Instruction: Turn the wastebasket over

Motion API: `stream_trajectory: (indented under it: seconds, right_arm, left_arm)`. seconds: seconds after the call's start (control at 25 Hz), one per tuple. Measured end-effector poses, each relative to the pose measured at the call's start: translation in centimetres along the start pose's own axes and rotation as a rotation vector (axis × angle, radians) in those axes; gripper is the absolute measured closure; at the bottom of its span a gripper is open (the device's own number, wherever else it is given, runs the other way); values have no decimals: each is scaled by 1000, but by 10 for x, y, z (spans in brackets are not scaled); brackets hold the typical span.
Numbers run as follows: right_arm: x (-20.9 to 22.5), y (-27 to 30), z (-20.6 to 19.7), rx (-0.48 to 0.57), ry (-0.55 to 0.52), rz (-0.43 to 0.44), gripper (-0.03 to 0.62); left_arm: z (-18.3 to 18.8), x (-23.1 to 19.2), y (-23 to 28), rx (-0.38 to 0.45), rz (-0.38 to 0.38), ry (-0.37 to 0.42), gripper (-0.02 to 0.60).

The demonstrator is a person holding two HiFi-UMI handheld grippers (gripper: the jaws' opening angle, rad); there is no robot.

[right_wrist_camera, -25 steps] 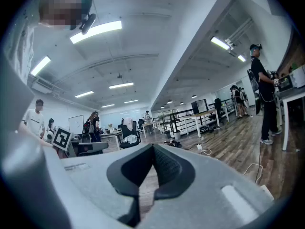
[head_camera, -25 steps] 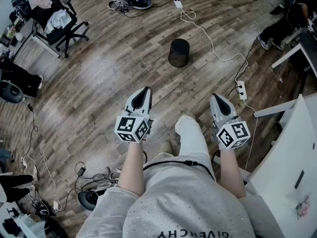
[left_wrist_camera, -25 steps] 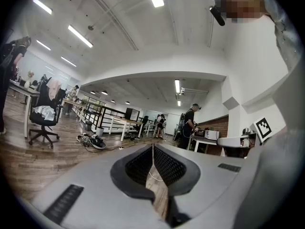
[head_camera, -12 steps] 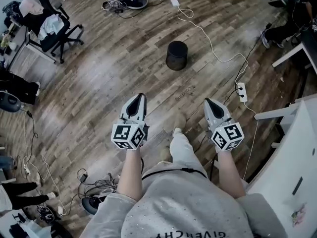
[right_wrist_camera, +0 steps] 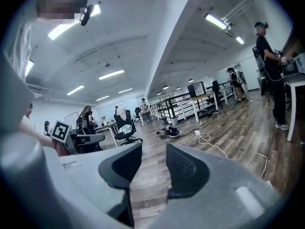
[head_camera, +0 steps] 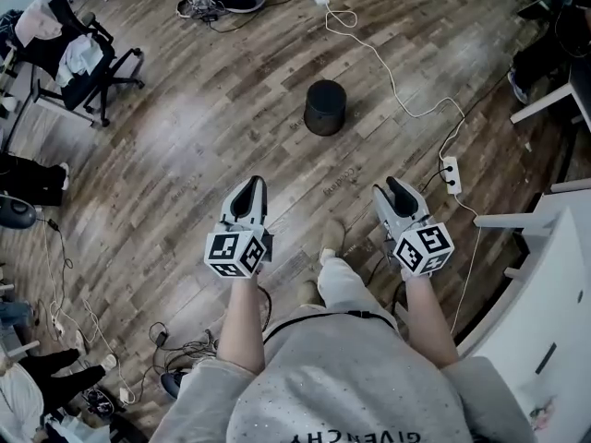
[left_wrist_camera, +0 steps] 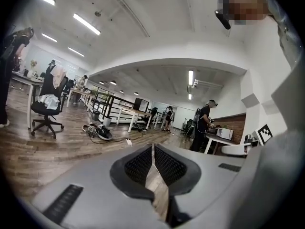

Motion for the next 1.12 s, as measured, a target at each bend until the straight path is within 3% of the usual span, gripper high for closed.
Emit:
stream_trajectory:
  seconds: [0.4, 0.64, 0.88, 1.12]
  right_arm:
    - [72, 58, 24, -43, 9, -4, 447]
    - [113, 89, 41, -56, 15, 13, 447]
    - [131, 115, 35, -92, 62, 21, 447]
    - [147, 156, 24, -140, 87, 22, 447]
  left_arm:
    - [8, -13, 102, -56, 1, -21, 491]
    - [14, -20, 144, -38, 38, -38, 490]
    - [2, -36, 154, -96, 90, -59, 489]
    - [-16, -61, 191, -147, 79, -86, 491]
Point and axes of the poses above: the fingertips, and each gripper's own axes: y forward along the fingers, x to its right, z out of its top, the point moved 7 cm from there along -y, backward along the fingers, and after that the axes turned 4 degrees about -z, right-handed, at the moved point
